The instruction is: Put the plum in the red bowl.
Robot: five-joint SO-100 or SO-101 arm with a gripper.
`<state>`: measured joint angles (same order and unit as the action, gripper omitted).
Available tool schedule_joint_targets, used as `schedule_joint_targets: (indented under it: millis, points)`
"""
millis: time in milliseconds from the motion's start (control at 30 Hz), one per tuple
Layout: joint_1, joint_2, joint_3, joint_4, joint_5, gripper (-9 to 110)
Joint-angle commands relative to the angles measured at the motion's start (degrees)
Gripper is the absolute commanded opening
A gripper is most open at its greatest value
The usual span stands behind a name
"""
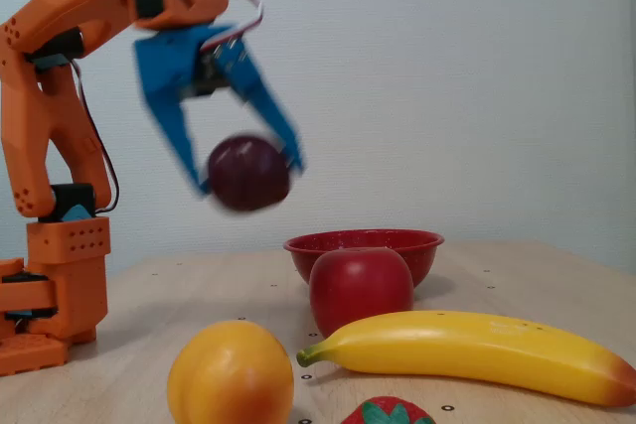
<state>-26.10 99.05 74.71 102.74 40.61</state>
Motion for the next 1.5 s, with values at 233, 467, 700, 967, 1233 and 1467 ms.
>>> schedule_joint_targets:
  millis: [233, 467, 700, 967, 1233, 1467]
  points:
    - [31.99, 5.01, -20.39, 8.53, -21.8, 0]
    - [50.89, -2.72, -25.14, 5.62, -31.03, 0]
    - [55.72, -19.34, -26.81, 0.79, -34.63, 5]
    - [55.99, -33.49, -32.96, -7.38, -32.96, 13]
    - [56.25, -36.12, -33.49, -9.58, -33.57, 46]
    - [55.9, -34.19, -33.93, -11.16, -36.3, 41]
